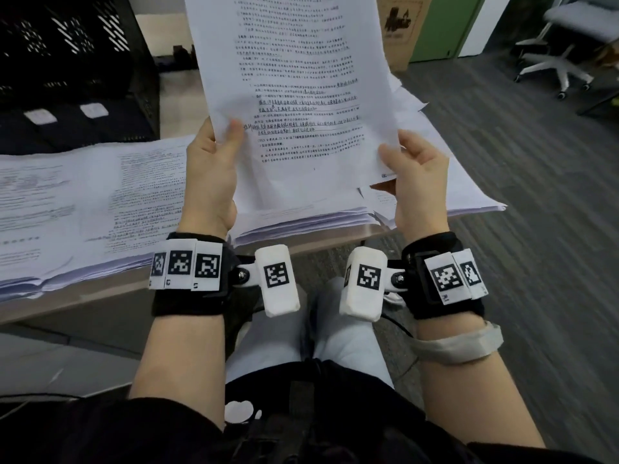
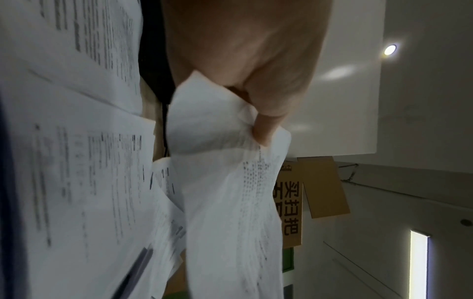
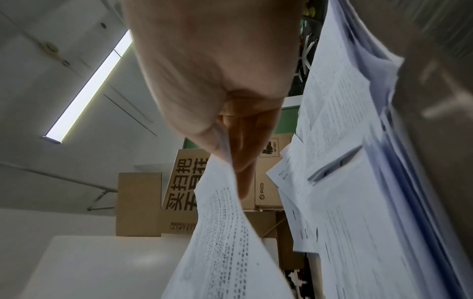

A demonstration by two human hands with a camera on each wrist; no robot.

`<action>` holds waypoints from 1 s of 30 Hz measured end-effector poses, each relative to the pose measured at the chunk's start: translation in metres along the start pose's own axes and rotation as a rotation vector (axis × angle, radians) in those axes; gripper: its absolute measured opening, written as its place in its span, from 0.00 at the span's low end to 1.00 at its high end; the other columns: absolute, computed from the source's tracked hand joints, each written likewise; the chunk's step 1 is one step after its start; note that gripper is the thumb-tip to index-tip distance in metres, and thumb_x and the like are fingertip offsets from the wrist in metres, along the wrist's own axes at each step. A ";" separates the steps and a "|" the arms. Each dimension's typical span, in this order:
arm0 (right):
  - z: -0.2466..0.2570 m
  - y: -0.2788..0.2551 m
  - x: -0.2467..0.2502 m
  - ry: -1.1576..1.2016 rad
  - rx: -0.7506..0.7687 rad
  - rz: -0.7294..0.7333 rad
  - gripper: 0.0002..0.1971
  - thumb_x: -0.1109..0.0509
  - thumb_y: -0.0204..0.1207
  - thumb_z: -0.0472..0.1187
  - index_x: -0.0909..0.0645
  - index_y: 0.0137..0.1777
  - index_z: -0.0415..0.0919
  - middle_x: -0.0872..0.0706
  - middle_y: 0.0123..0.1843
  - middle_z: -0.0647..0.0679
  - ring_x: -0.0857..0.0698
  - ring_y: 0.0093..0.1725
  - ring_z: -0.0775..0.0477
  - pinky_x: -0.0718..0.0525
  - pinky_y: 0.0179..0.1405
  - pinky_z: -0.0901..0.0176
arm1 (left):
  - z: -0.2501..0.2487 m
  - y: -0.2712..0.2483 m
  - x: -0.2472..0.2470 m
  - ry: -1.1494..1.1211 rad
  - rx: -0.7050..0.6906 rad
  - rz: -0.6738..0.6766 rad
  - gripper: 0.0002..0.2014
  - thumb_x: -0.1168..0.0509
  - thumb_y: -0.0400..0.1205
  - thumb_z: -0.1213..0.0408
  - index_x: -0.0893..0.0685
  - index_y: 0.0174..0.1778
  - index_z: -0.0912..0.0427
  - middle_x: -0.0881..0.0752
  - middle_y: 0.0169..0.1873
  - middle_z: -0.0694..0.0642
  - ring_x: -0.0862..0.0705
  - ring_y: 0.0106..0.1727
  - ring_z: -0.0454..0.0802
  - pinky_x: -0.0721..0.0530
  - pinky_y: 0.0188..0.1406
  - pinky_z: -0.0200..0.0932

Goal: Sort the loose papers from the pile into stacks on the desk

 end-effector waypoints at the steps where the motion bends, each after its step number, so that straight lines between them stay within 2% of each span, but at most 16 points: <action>1: -0.003 -0.002 -0.004 -0.001 0.002 0.006 0.12 0.36 0.76 0.26 0.15 0.50 0.41 0.12 0.41 0.45 0.14 0.37 0.51 0.15 0.29 0.61 | 0.000 -0.002 0.007 0.005 0.010 -0.017 0.22 0.41 0.86 0.70 0.12 0.41 0.37 0.11 0.45 0.40 0.14 0.54 0.39 0.16 0.61 0.40; 2: -0.006 -0.004 -0.009 0.005 0.001 -0.005 0.13 0.36 0.77 0.26 0.15 0.50 0.41 0.12 0.42 0.45 0.14 0.38 0.51 0.15 0.30 0.60 | 0.003 -0.003 0.015 0.020 0.028 -0.030 0.19 0.40 0.85 0.71 0.12 0.44 0.40 0.11 0.46 0.40 0.13 0.53 0.39 0.15 0.57 0.38; 4: -0.013 -0.007 -0.017 0.001 -0.019 -0.036 0.12 0.36 0.77 0.27 0.15 0.53 0.39 0.12 0.41 0.45 0.16 0.37 0.51 0.17 0.29 0.62 | 0.010 -0.005 0.033 0.070 0.075 -0.046 0.13 0.37 0.83 0.71 0.16 0.58 0.52 0.11 0.49 0.45 0.13 0.53 0.41 0.14 0.54 0.38; 5: -0.018 -0.009 -0.022 0.006 -0.041 -0.047 0.12 0.36 0.78 0.27 0.15 0.55 0.37 0.13 0.42 0.45 0.17 0.37 0.51 0.17 0.28 0.63 | 0.014 -0.007 0.042 0.099 0.106 -0.056 0.15 0.35 0.82 0.71 0.19 0.64 0.58 0.12 0.51 0.48 0.12 0.53 0.43 0.14 0.56 0.41; 7: -0.026 -0.013 -0.034 0.022 -0.073 -0.046 0.13 0.37 0.78 0.27 0.17 0.59 0.34 0.14 0.44 0.43 0.17 0.38 0.49 0.16 0.29 0.62 | 0.020 -0.011 0.061 0.144 0.163 -0.086 0.20 0.32 0.79 0.72 0.22 0.67 0.61 0.12 0.51 0.52 0.12 0.54 0.48 0.14 0.60 0.48; 9: -0.033 -0.018 -0.047 0.027 -0.091 -0.028 0.13 0.37 0.77 0.27 0.17 0.58 0.33 0.13 0.44 0.42 0.17 0.38 0.50 0.15 0.31 0.62 | 0.018 -0.016 0.080 0.167 0.153 -0.136 0.20 0.32 0.78 0.75 0.22 0.66 0.61 0.11 0.46 0.53 0.11 0.49 0.47 0.13 0.58 0.49; 11: -0.038 -0.023 -0.061 0.032 -0.098 -0.020 0.11 0.35 0.75 0.25 0.15 0.50 0.37 0.12 0.38 0.47 0.16 0.36 0.52 0.15 0.35 0.61 | 0.011 -0.018 0.099 0.211 0.089 -0.201 0.19 0.34 0.78 0.79 0.22 0.62 0.59 0.12 0.40 0.49 0.12 0.40 0.38 0.12 0.51 0.39; 13: -0.043 -0.028 -0.073 0.039 -0.115 -0.016 0.12 0.32 0.71 0.23 0.14 0.44 0.40 0.12 0.32 0.53 0.15 0.37 0.52 0.15 0.43 0.57 | 0.000 -0.021 0.115 0.258 0.026 -0.248 0.18 0.36 0.78 0.81 0.22 0.57 0.55 0.12 0.36 0.43 0.13 0.35 0.32 0.14 0.45 0.31; 15: -0.049 -0.033 -0.084 0.033 -0.144 0.005 0.12 0.30 0.69 0.22 0.14 0.41 0.41 0.12 0.31 0.54 0.15 0.37 0.51 0.15 0.46 0.54 | -0.008 -0.025 0.132 0.285 -0.008 -0.286 0.18 0.37 0.78 0.81 0.22 0.56 0.53 0.11 0.33 0.41 0.13 0.36 0.33 0.14 0.44 0.31; 18: -0.054 -0.042 -0.101 0.005 -0.163 0.055 0.14 0.29 0.67 0.22 0.14 0.37 0.44 0.11 0.30 0.55 0.14 0.38 0.50 0.15 0.46 0.53 | -0.015 -0.033 0.155 0.321 -0.020 -0.318 0.19 0.38 0.79 0.80 0.23 0.58 0.52 0.12 0.38 0.45 0.13 0.36 0.32 0.14 0.41 0.30; 20: -0.058 -0.048 -0.112 -0.013 -0.174 0.090 0.13 0.30 0.67 0.22 0.14 0.38 0.43 0.12 0.31 0.52 0.15 0.35 0.52 0.16 0.41 0.54 | -0.017 -0.038 0.172 0.335 -0.015 -0.374 0.20 0.37 0.78 0.80 0.23 0.60 0.52 0.13 0.38 0.46 0.12 0.36 0.33 0.14 0.41 0.31; 22: -0.063 -0.055 -0.124 -0.040 -0.198 0.130 0.13 0.29 0.67 0.23 0.15 0.40 0.42 0.13 0.34 0.50 0.17 0.31 0.55 0.18 0.33 0.59 | -0.016 -0.041 0.190 0.360 -0.003 -0.454 0.21 0.36 0.76 0.78 0.22 0.62 0.53 0.12 0.38 0.46 0.11 0.41 0.38 0.13 0.44 0.37; 25: -0.072 -0.062 -0.137 -0.063 -0.229 0.150 0.13 0.28 0.67 0.22 0.16 0.42 0.41 0.13 0.37 0.48 0.16 0.35 0.51 0.18 0.30 0.62 | -0.016 -0.045 0.212 0.448 -0.003 -0.528 0.23 0.31 0.73 0.75 0.21 0.63 0.55 0.12 0.38 0.50 0.11 0.44 0.46 0.13 0.47 0.42; 30: -0.084 -0.070 -0.149 -0.140 -0.231 0.154 0.14 0.27 0.64 0.22 0.15 0.45 0.39 0.13 0.39 0.48 0.14 0.41 0.49 0.15 0.36 0.61 | -0.012 -0.050 0.232 0.644 -0.008 -0.574 0.23 0.28 0.72 0.71 0.20 0.64 0.58 0.14 0.42 0.54 0.16 0.46 0.47 0.17 0.52 0.42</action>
Point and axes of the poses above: each hand's wrist, its own y-axis towards the middle knuckle, its own x-axis out of the back of the hand, z = x × y, the point moved 5 cm from there along y, towards the middle knuckle
